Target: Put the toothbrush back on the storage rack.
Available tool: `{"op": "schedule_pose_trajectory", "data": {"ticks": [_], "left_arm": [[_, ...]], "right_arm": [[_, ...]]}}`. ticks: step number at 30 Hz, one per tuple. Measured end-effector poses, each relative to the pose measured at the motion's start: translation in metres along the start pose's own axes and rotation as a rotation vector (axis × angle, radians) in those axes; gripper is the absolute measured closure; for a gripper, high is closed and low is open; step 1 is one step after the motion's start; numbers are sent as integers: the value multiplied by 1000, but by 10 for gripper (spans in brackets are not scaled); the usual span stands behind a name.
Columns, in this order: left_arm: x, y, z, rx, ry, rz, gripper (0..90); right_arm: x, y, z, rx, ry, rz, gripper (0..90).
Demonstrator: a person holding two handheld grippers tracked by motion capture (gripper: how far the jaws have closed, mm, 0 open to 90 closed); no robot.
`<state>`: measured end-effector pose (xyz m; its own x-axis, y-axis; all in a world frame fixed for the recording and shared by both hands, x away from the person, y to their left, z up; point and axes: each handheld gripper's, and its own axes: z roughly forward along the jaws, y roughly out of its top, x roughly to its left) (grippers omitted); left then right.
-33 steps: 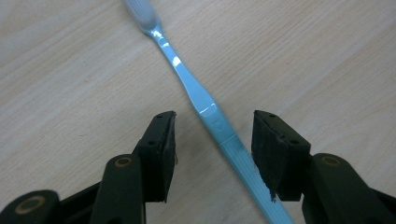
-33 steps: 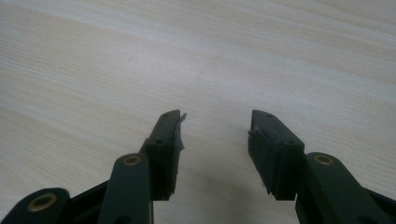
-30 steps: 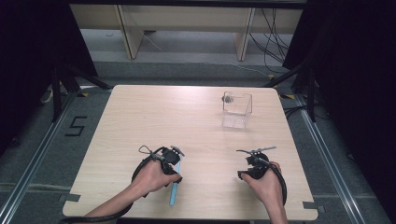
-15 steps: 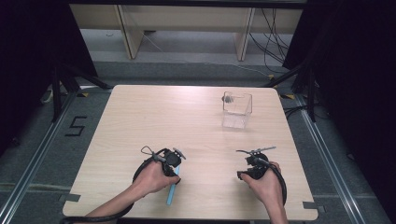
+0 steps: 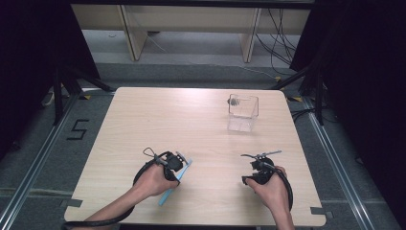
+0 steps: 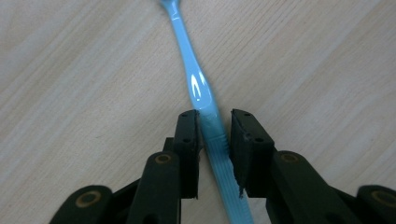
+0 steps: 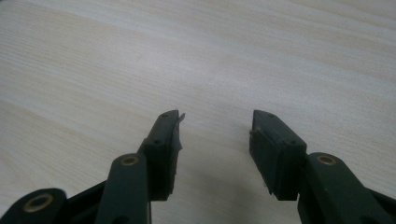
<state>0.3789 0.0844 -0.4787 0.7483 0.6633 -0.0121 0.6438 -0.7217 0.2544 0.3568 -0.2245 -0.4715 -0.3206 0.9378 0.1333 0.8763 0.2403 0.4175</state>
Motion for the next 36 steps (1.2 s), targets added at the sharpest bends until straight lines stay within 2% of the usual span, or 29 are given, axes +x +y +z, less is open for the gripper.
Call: {"op": "schedule_pose_trajectory", "data": {"ticks": [3,15,22,29,33,36], "left_arm": [[2,-1,1,10,-7,26,761],[5,1,1,18,-29,59,780],[7,-1,1,16,-43,94,782],[9,-2,0,10,-52,99,782],[9,-3,0,-19,-74,84,782],[10,-4,-2,-35,-73,85,782]], "right_arm": [[1,0,0,2,5,10,530],[0,0,1,-5,3,-2,517],[1,0,1,-6,-1,0,510],[1,0,1,-11,1,7,508],[1,0,1,-10,-3,0,507],[1,0,1,-11,-4,0,505]]}}
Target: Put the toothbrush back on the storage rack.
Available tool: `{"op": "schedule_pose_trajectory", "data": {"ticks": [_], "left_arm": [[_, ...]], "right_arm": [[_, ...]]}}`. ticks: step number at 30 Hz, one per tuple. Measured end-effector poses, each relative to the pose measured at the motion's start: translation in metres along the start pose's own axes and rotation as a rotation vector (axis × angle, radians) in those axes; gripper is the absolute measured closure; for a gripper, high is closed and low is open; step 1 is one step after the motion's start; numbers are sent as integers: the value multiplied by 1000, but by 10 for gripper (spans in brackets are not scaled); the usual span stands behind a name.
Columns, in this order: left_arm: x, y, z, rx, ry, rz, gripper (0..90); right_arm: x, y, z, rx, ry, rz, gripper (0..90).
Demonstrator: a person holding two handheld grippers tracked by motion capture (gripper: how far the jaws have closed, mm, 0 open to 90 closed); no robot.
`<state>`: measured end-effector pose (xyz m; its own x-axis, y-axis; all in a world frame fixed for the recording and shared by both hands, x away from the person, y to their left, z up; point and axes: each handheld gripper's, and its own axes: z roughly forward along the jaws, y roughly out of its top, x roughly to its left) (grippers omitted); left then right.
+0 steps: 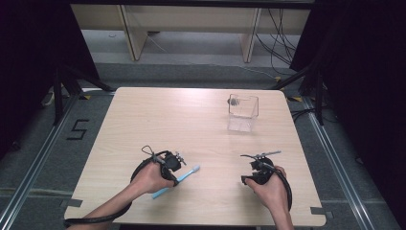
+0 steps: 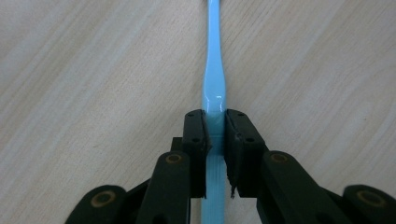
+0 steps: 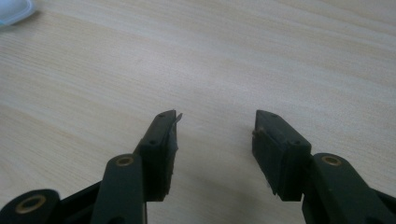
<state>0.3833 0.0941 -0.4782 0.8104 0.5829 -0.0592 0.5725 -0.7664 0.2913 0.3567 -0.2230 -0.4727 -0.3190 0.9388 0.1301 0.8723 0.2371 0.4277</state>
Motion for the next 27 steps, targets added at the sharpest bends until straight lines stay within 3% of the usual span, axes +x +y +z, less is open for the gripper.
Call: {"op": "schedule_pose_trajectory", "data": {"ticks": [5,6,8,9,13,17,18,19,20,22,23,26,27], "left_arm": [[2,-2,-6,-59,-7,-12,782],[5,-3,-9,-103,-6,-10,782],[6,-4,-11,-124,-11,-14,782],[6,-5,-12,-178,-14,-47,782],[9,-8,-17,-228,-15,-47,782],[12,-9,-22,-269,-14,-38,782],[12,-10,-23,-317,-15,-50,782],[14,-11,-25,-317,-12,-28,782],[13,-11,-24,-360,-9,-49,781],[14,-12,-24,-384,-17,-47,781],[14,-14,-24,-429,-9,-51,781],[14,-15,-24,-468,-8,-57,781],[15,-16,-26,-501,0,-56,782]], "right_arm": [[1,0,1,-8,1,4,504],[0,0,0,-13,-1,-8,504],[0,0,0,-27,1,-15,507],[1,1,0,-32,5,-13,507],[3,1,0,-45,18,2,510],[1,2,2,-68,24,-25,510],[3,2,2,-81,23,-18,510],[3,2,2,-80,19,-9,511],[4,3,2,-81,3,-3,510],[3,2,3,-92,6,-21,510],[4,2,2,-90,5,-14,510],[5,2,3,-96,10,-10,510],[5,2,4,-125,25,-25,510]]}}
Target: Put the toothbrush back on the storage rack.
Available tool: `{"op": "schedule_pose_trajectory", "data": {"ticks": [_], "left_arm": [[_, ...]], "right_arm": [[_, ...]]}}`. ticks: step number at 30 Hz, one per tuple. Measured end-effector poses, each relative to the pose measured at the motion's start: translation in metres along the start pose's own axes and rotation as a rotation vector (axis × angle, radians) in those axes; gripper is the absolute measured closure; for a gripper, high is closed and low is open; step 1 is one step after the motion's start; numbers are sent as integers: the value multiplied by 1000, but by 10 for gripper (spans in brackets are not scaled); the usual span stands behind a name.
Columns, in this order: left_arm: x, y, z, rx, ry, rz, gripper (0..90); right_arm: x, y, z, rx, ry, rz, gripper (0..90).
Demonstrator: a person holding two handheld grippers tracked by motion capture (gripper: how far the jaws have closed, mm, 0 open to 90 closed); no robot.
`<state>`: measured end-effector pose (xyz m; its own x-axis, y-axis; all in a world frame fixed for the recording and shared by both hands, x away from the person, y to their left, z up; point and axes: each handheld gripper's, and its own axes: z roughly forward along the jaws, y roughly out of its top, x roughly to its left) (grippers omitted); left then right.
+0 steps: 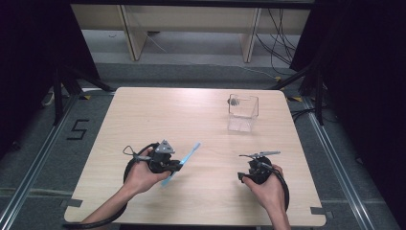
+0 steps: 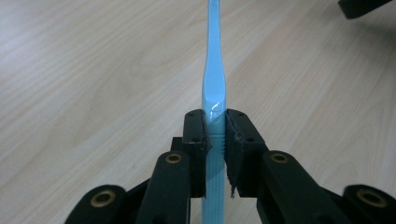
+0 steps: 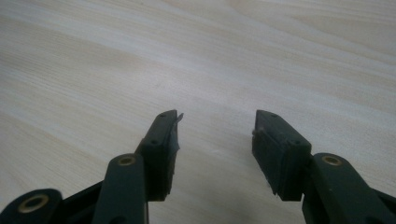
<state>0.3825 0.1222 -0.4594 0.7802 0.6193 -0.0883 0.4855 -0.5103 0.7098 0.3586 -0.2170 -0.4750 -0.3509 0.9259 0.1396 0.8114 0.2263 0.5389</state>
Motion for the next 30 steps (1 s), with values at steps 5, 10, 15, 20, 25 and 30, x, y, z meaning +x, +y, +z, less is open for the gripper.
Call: {"op": "schedule_pose_trajectory", "data": {"ticks": [5,10,15,20,25,30], "left_arm": [[0,0,-3,-77,13,7,782],[1,-2,-6,-173,23,-5,782],[2,-4,-8,-257,15,-20,782],[1,-5,-9,-336,18,-23,782],[-1,-6,-10,-418,29,-27,782],[0,-7,-10,-479,21,-29,782]], "right_arm": [[2,1,-1,-9,11,-19,516],[4,2,0,-85,41,-38,517],[14,2,1,-177,99,-33,496],[18,4,3,-249,116,-88,485],[24,5,-1,-332,137,-108,492],[31,7,-3,-385,141,-108,513]]}}
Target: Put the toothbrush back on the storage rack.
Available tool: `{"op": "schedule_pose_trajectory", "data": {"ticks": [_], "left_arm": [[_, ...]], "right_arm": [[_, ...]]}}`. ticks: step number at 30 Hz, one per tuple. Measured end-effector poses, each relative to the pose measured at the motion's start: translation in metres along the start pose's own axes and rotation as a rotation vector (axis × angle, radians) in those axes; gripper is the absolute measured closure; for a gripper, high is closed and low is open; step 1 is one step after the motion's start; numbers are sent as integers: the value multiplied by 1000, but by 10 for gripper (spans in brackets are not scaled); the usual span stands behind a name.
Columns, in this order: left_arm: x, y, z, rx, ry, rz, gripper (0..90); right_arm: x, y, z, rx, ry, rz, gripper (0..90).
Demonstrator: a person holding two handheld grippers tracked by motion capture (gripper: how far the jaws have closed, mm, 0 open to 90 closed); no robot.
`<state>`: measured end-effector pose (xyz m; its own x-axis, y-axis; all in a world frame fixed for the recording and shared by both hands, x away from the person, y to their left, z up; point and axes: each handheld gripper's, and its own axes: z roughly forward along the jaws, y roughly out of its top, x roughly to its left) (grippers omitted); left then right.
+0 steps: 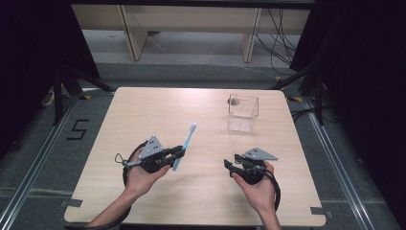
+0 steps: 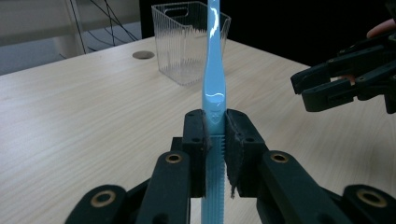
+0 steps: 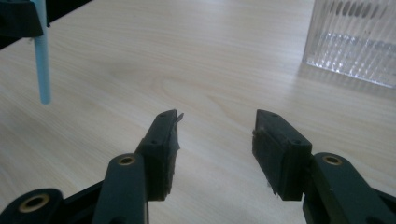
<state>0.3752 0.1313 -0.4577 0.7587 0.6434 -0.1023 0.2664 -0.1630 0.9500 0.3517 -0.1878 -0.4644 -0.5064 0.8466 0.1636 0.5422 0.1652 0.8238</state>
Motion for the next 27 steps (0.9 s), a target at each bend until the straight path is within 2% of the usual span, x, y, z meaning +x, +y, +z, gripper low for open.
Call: {"op": "schedule_pose_trajectory", "data": {"ticks": [1,4,6,9,10,12,13,17,18,20,21,22,24,26,27], "left_arm": [[1,-1,1,-21,-9,-6,782],[2,-2,-1,-41,-5,-12,782],[4,-2,-1,-63,-9,-13,782],[5,-2,-2,-93,-7,-14,782],[5,-2,-2,-99,-8,-14,782],[5,-1,-1,-134,-19,-18,782],[5,-1,-2,-132,-12,-13,782],[4,-1,-1,-161,-20,-15,782],[4,-2,-1,-161,-23,-22,782],[4,-2,1,-162,-26,-21,782],[3,-2,2,-168,-29,-20,782],[3,-2,3,-172,-29,-18,782],[2,-2,5,-190,-37,-19,782],[1,-1,5,-186,-32,-13,782],[0,-1,6,-191,-32,-13,782]], "right_arm": [[-1,1,1,-21,9,-28,517],[3,3,2,-61,22,-29,525],[5,6,3,-79,39,-25,527],[8,8,3,-91,51,4,531],[8,9,4,-105,38,-28,533],[10,10,4,-112,29,-40,536],[13,12,3,-129,67,-18,537],[19,19,3,-192,89,-14,555],[20,21,2,-212,85,-28,562],[26,26,2,-244,96,-19,575],[28,28,1,-241,103,-18,583],[29,31,1,-267,97,-48,590],[35,35,1,-285,117,-29,606],[38,41,3,-313,124,-53,618],[41,43,4,-316,142,-35,623]]}}
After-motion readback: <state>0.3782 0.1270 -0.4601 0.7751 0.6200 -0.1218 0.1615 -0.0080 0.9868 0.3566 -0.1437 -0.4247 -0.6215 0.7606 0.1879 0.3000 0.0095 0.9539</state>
